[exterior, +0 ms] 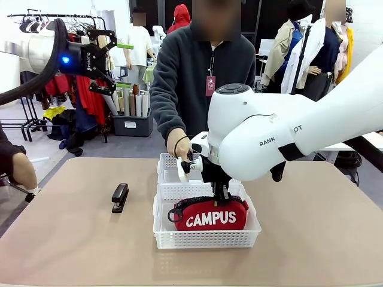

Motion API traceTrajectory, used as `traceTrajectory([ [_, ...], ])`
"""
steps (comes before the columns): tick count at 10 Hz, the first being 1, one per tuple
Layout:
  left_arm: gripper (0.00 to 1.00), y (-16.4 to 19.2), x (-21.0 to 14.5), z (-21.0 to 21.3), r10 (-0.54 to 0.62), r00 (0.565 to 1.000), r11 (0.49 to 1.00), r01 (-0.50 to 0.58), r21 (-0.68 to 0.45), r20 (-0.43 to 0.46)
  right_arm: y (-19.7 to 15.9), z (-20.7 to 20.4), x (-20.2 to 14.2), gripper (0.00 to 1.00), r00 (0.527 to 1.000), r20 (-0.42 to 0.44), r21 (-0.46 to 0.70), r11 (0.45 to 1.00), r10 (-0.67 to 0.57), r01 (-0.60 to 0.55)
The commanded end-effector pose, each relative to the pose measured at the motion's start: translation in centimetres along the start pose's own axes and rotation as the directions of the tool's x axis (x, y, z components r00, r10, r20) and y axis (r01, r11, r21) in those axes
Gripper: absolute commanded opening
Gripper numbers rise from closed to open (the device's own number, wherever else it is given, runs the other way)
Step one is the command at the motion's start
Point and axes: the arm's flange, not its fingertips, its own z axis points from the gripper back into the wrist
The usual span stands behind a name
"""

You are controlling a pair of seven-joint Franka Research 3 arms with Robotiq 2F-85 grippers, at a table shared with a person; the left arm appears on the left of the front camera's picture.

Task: Distribute items into two baskets.
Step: Place the picked Pencil pouch into the Organizing basket as instructed by the person.

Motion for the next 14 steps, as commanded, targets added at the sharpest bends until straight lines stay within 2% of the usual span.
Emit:
traceTrajectory([
  [1,1.0,-0.1,-0.1,0.1,-0.002,1.0,1.0,0.002,-0.001,0.001,0.2,-0.3,0.3,0.08,1.0,0.003,-0.03,0.999,-0.019,0.019],
  [6,1.0,-0.1,-0.1,0.1,-0.002,1.0,1.0,0.002,-0.001,0.001,-0.1,0.0,0.0,1.0,0.997,0.029,0.011,0.998,-0.067,0.067],
  [9,1.0,-0.1,-0.1,0.1,-0.002,1.0,1.0,0.002,-0.001,0.001,-0.6,1.6,-0.7,1.0,0.992,0.072,0.043,0.994,-0.104,0.101],
  [14,1.0,-0.1,-0.1,0.1,-0.002,1.0,1.0,0.002,-0.001,0.001,-1.5,6.1,-3.5,1.0,0.96,0.217,0.069,0.984,-0.177,0.166],
])
